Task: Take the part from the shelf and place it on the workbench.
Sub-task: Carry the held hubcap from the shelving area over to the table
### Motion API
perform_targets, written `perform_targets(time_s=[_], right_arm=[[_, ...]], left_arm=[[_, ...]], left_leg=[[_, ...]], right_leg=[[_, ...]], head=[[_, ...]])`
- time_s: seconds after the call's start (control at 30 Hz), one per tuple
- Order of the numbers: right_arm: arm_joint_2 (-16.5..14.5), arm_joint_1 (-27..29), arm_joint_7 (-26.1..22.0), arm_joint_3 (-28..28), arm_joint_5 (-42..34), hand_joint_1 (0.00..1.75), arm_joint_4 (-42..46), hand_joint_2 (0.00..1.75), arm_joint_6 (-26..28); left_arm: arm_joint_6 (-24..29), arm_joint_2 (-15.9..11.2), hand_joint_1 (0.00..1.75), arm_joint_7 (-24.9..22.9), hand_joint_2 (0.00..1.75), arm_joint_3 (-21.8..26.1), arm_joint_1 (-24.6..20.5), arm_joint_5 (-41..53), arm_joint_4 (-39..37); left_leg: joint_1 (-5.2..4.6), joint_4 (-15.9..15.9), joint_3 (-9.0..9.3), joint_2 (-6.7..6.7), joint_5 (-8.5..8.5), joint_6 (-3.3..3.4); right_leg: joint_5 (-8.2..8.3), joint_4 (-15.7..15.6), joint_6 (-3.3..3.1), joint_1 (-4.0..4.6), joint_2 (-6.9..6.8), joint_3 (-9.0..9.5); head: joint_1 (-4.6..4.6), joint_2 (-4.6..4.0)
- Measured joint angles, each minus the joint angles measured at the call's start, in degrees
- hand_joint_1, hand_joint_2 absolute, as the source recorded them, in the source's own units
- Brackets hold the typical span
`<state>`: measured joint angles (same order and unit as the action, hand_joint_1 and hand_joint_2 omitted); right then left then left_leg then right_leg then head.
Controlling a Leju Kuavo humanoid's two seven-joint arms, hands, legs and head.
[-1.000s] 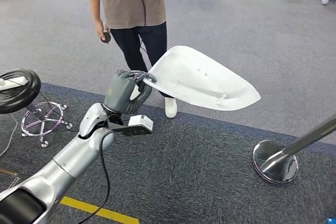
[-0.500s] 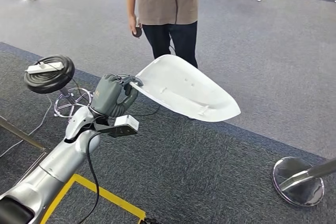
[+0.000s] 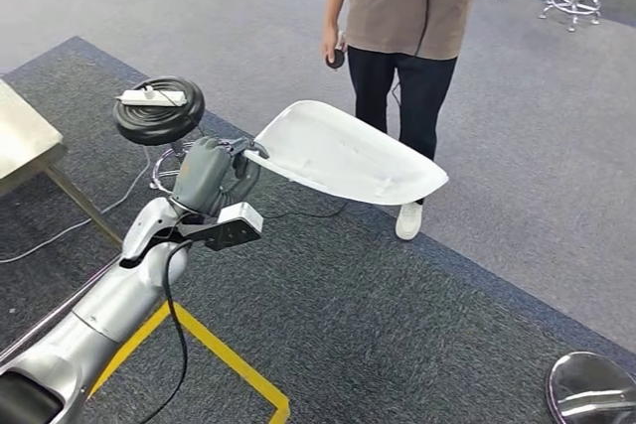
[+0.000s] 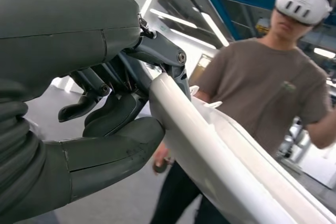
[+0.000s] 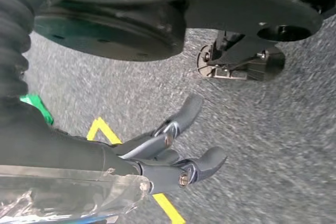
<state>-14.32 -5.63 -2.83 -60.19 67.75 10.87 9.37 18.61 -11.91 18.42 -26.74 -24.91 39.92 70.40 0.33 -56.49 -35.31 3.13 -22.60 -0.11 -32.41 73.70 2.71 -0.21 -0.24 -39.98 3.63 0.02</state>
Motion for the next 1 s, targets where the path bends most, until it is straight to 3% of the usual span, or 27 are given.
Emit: perform_targets(time_s=[0.03,0.1,0.17,0.23,0.27,0.33,0.4,0.47,0.5,0.53,0.6,0.67,0.73,0.77,0.83,0.9,0.97,1.0], right_arm=[[0.0,-0.1,0.1,0.0,0.0,0.00,0.0,1.75,0.0],[0.0,0.1,0.2,0.0,0.1,0.00,0.0,1.75,0.0],[0.0,0.2,0.3,0.0,0.1,0.00,0.0,1.75,0.1],[0.0,0.1,0.3,0.0,0.2,0.00,0.0,1.75,0.1],[-0.1,0.0,0.3,0.0,0.2,0.00,0.0,1.75,0.1],[-0.1,0.1,0.4,-0.1,0.2,0.00,0.0,1.75,0.1],[-0.1,0.3,0.3,-0.1,0.2,0.00,0.0,1.75,0.1],[-0.1,0.5,0.3,-0.1,0.2,0.00,0.0,1.75,0.2],[-0.1,0.5,0.3,-0.1,0.2,0.00,0.0,1.75,0.2],[-0.1,0.5,0.3,-0.1,0.3,0.00,0.0,1.75,0.2],[-0.1,0.4,0.2,-0.1,0.3,0.00,0.0,1.75,0.2],[-0.1,0.4,0.2,-0.1,0.3,0.00,0.0,1.75,0.2],[-0.1,0.3,0.2,-0.1,0.3,0.00,0.0,1.75,0.2],[-0.1,0.3,0.2,-0.1,0.3,0.00,0.0,1.75,0.2],[-0.1,0.2,0.1,-0.1,0.4,0.00,0.0,1.75,0.2],[-0.1,0.3,0.1,-0.1,0.3,0.00,0.0,1.75,0.2],[-0.1,0.1,-0.1,-0.1,0.3,0.00,0.0,1.75,0.2],[-0.1,0.0,-0.2,-0.1,0.3,0.00,0.0,1.75,0.2]], left_arm=[[0.1,0.0,1.75,-0.1,1.75,0.0,0.0,0.1,0.0],[0.2,0.1,1.75,-0.3,1.75,0.1,0.0,0.3,0.0],[0.3,0.2,1.75,-0.4,1.75,0.1,-0.1,0.3,-0.1],[0.4,0.1,1.75,-0.4,1.75,0.2,0.0,0.4,-0.1],[0.4,0.0,1.75,-0.4,1.75,0.3,0.0,0.4,-0.1],[0.3,-0.1,1.75,-0.4,1.75,0.3,-0.1,0.5,-0.1],[0.3,-0.1,1.75,-0.4,1.75,0.3,-0.2,0.6,-0.1],[0.3,-0.1,1.75,-0.4,1.75,0.3,-0.1,0.7,-0.2],[0.3,-0.1,1.75,-0.4,1.75,0.3,-0.1,0.7,-0.2],[0.3,-0.1,1.75,-0.4,1.75,0.3,-0.1,0.7,-0.2],[0.3,-0.1,1.75,-0.4,1.75,0.3,-0.3,0.7,-0.2],[0.1,0.0,1.75,-0.4,1.75,0.3,-0.7,0.8,-0.2],[-0.3,0.1,1.75,-0.7,1.75,0.3,-0.8,1.3,-0.3],[-0.4,0.0,1.75,-0.8,1.75,0.3,-0.9,1.6,-0.3],[-0.7,0.1,1.75,-1.2,1.75,0.2,-1.0,2.0,-0.4],[-1.0,0.4,1.75,-1.5,1.75,0.2,-1.2,2.1,-0.6],[-1.6,0.6,1.75,-1.7,1.75,0.1,-1.3,2.2,-0.9],[-1.8,0.6,1.75,-1.8,1.75,0.0,-1.3,2.2,-1.1]], left_leg=[[0.08,-0.1,0.05,0.83,-0.03,-0.10],[0.19,-0.3,-0.08,2.46,-0.12,-0.61],[0.31,-0.4,-0.53,3.78,0.09,-1.40],[0.56,-0.2,-0.85,4.77,0.46,-2.16],[0.52,-0.3,-1.01,4.24,0.28,-2.46],[0.27,-3.6,-2.67,1.40,-1.81,-2.88],[0.13,-10.8,-6.19,-1.39,-5.32,-3.10],[0.16,-15.7,-8.68,-2.13,-6.56,-3.14],[0.14,-15.3,-8.42,-2.32,-5.62,-3.07],[0.07,-12.8,-7.08,-2.68,-3.91,-2.92],[-0.43,-5.3,-2.80,-5.40,-0.65,-2.41],[-0.95,-1.0,-0.42,-7.63,0.18,-1.74],[-1.02,-0.3,-0.31,-6.75,-0.01,-1.07],[-0.89,-0.1,-0.28,-6.05,0.05,-0.81],[-0.47,0.1,-0.14,-4.69,0.24,-0.27],[-0.27,0.1,-0.12,-3.28,0.27,0.09],[-0.25,0.1,-0.10,-1.76,0.24,0.22],[-0.22,0.1,-0.07,-0.96,0.25,0.20]], right_leg=[[2.22,-3.2,-0.06,-0.11,0.44,1.21],[5.56,-10.5,-0.12,-0.60,3.07,4.39],[6.20,-13.8,-0.34,-0.86,5.07,5.90],[6.24,-14.1,-1.00,-0.76,4.40,6.03],[6.35,-14.2,-1.42,-0.75,3.81,6.13],[6.58,-14.6,-2.21,-0.78,2.44,6.33],[6.53,-14.7,-2.65,-0.52,0.96,6.37],[6.40,-14.7,-2.78,-0.34,-0.60,6.42],[6.32,-14.7,-2.78,-0.28,-1.38,6.49],[6.22,-14.7,-2.73,-0.24,-2.12,6.63],[5.88,-14.6,-2.43,0.01,-3.42,7.00],[5.50,-14.6,-1.97,0.44,-4.58,7.27],[5.19,-14.8,-1.45,0.67,-5.98,7.68],[4.92,-14.7,-1.10,0.64,-5.92,7.83],[3.07,-11.8,-0.37,0.40,-3.45,6.69],[-0.27,-4.6,0.09,0.17,-0.68,3.14],[-1.88,1.1,0.21,0.13,-0.17,0.02],[-1.07,1.1,0.19,0.10,-0.08,-0.25]], head=[[0.00,0.00],[-0.03,0.00],[-0.05,0.01],[-0.04,0.01],[0.04,0.01],[0.51,0.01],[0.90,0.00],[0.91,0.00],[0.91,0.00],[0.92,0.00],[0.97,0.00],[0.94,0.01],[0.81,0.01],[0.75,0.01],[0.51,0.01],[0.22,0.00],[0.13,0.00],[0.10,0.00]])
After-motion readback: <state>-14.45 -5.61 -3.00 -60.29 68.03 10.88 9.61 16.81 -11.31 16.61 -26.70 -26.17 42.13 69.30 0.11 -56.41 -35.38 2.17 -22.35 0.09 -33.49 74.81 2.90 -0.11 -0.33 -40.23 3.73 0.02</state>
